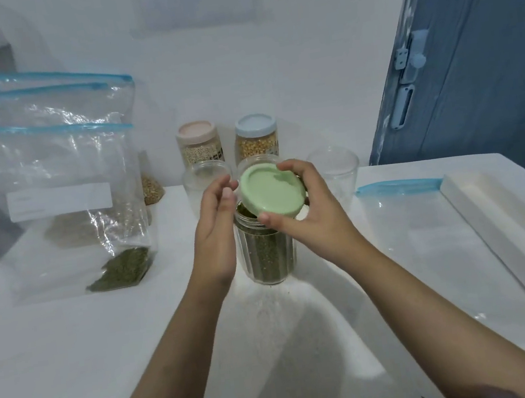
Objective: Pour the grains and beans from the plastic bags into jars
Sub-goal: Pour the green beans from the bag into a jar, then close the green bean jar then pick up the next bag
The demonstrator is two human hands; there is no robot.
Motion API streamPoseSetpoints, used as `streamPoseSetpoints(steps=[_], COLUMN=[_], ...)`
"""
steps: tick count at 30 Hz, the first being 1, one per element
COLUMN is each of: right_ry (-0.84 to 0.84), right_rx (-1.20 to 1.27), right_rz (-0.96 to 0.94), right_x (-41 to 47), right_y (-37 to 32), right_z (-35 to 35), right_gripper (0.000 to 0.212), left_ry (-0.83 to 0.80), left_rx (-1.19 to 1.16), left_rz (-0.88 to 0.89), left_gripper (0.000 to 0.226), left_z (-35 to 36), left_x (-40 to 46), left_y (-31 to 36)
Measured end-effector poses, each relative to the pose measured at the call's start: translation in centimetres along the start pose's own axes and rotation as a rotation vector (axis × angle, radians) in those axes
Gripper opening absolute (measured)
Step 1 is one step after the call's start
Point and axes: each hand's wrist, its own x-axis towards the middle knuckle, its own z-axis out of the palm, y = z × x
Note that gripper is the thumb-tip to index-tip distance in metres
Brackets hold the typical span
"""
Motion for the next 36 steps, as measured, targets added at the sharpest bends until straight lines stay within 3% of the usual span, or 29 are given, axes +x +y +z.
streamPoseSetpoints(steps=[3, 7, 12, 16, 20, 27, 33, 36], right_ry=[-0.085, -0.040, 0.019, 0.064, 0.130, 0.046, 0.082, 0.134], right_rx=[0.052, 0.303, 0.442, 0.517, 0.630, 0.514, 0.634, 0.738], right_rz=[0.020, 0.138, 0.269, 0.290, 0.343, 0.364, 0.382, 0.397], right_x=[0.2, 0.3, 0.3, 0.5, 0.8, 1.4, 1.3, 1.3], right_y=[0.0, 0.0, 0.5, 0.8, 1.0, 0.9, 1.1, 1.3], right_z=[0.6, 1.4, 2.5, 3.0, 2.9, 2.9, 2.8, 2.7], right_gripper=[0.067, 0.045, 0.048, 0.033, 0.026, 0.029, 0.033, 0.022], left_ry=[-0.007, 0.011, 0.030, -0.016, -0.003, 0.020, -0.062, -0.025], left_rx=[-0.023, -0.011, 0.022, 0.019, 0.045, 0.018, 0.036, 0.038], left_rz=[-0.039, -0.053, -0.050, -0.026, -0.024, -0.082, -0.096, -0.087], left_gripper=[0.031, 0.027, 0.033, 0.046, 0.042, 0.042, 0.077, 0.060], left_z=[0.6, 0.9, 1.2, 1.3, 1.1, 1.1, 0.7, 0.4], left_x=[0.0, -0.4, -0.4, -0.8, -0.7, -0.4, -0.4, -0.4], left_y=[0.0, -0.5, -1.0, -1.3, -1.5, -1.8, -1.7, -1.9])
